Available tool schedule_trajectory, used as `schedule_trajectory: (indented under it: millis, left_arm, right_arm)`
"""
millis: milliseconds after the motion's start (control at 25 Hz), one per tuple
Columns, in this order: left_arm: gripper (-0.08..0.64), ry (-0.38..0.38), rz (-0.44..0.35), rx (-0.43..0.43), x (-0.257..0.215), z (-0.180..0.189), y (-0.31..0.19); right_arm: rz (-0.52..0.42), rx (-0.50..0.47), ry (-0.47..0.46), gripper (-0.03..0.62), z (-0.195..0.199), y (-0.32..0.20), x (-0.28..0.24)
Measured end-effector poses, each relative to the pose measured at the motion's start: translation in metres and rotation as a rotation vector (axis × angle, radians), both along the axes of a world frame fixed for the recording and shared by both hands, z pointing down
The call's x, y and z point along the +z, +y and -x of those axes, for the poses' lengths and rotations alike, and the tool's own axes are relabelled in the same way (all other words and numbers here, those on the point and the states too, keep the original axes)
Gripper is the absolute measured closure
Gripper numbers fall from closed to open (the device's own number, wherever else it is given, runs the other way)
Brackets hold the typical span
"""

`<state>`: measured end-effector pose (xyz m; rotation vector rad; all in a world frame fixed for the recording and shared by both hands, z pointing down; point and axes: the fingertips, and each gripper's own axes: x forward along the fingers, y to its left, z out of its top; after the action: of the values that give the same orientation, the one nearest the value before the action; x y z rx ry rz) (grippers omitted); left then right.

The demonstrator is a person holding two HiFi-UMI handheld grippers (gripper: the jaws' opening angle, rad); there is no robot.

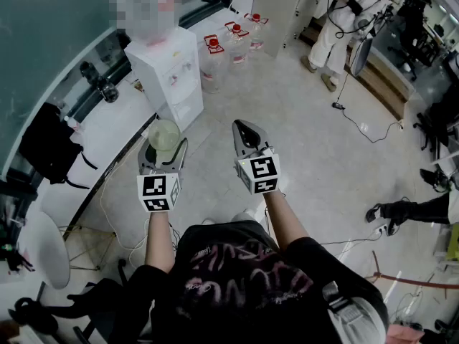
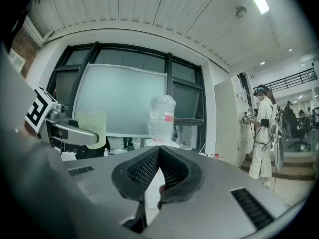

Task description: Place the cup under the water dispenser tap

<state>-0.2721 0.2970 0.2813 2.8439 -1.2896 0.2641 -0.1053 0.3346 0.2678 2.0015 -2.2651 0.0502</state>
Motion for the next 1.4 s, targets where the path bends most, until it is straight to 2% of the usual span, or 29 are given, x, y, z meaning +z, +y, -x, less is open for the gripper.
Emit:
schedule_trajectory:
  millis: [920, 1400]
  left_arm:
    - [0.216, 0.019, -0.004, 0.021, 0.005, 0.003, -0.001]
    - [0.216, 0.000, 0.025, 0.025, 0.023, -0.007, -0.036]
  right_arm:
    - [0.001, 0.024, 0.032, 0.578, 0.004, 0.003, 0.006]
    - [0.023, 0.036, 0.001, 0.578, -0.013, -0.039, 0.022]
